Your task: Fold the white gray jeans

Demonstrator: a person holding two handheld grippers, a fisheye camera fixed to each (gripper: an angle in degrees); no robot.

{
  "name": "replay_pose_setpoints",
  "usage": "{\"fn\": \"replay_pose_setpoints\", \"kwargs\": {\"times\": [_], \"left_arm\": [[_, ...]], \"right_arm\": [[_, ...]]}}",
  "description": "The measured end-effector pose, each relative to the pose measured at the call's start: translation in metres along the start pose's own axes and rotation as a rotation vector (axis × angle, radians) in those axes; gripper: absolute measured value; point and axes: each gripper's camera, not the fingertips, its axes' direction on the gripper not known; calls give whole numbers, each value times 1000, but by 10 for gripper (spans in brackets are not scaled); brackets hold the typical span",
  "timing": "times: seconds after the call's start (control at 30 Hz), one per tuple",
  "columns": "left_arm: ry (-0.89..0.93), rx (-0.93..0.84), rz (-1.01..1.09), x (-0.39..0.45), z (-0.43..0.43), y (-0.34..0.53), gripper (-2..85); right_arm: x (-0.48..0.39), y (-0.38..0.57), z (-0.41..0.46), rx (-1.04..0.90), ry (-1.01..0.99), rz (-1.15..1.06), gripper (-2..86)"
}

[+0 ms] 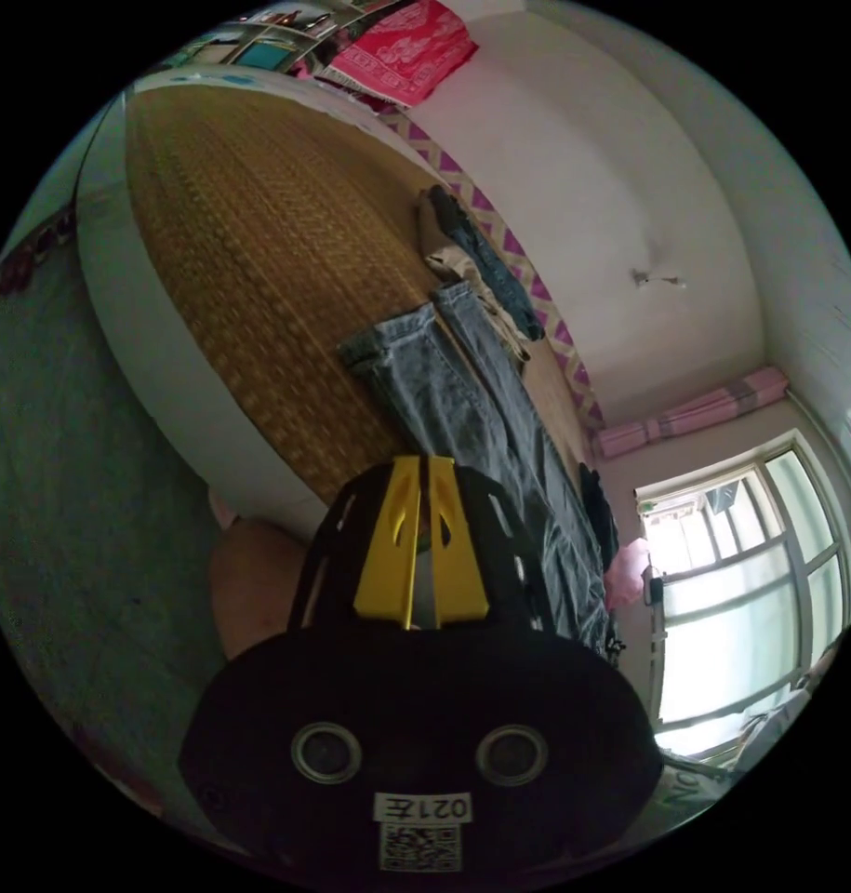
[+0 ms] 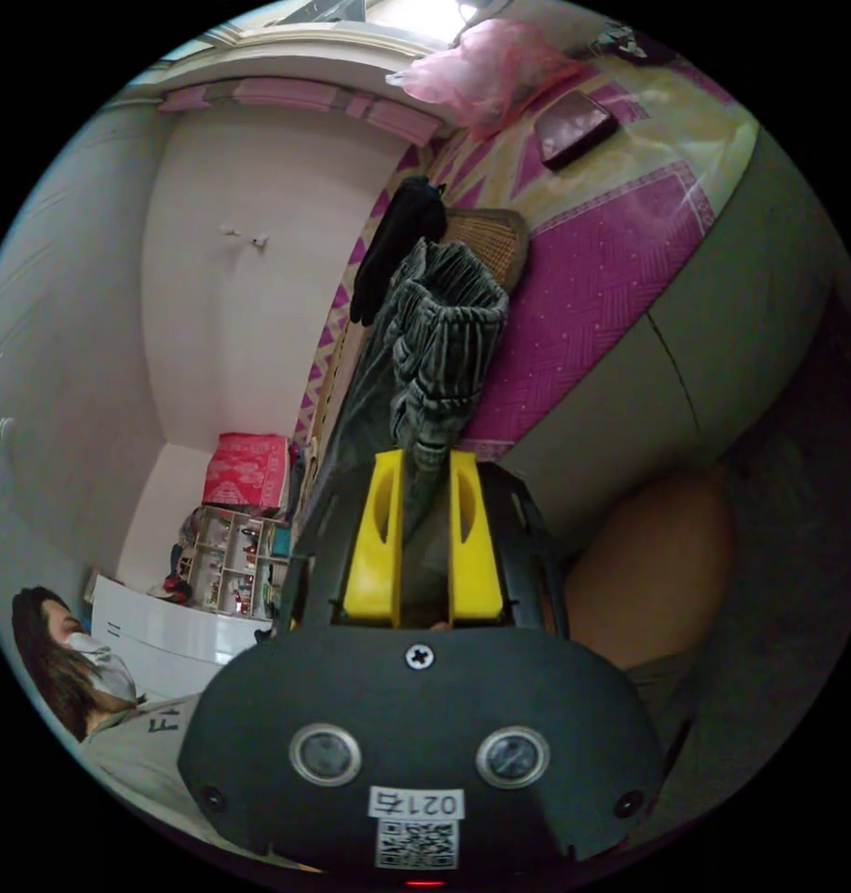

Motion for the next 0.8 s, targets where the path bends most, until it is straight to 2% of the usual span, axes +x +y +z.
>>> {"fn": "replay_pose_setpoints", "kwargs": {"times": [0.17,0.23,0.37,0.57,0.73,0.8], "left_arm": [[9,10,117,30,1,-12,-9],[30,53,221,64,-6,-25,-9],[-2,85,383,130,-9,-58,-10],[-89,-26,439,219,66,-158,-10],[-256,-203,351,241,206,-227,-8],[-294,-222,327,235,240,-234,-7]], "right_arm": [[-10,-15,-6,-22,-115,-2,14],[-37,-33,-14,-9,-213,-63,10],[-100,-77,-20,6,-266,-197,8],[-188,-197,31,-45,-182,-299,11],[-197,-293,132,-117,-2,-155,28],[-188,-307,161,-156,74,-106,39]]}}
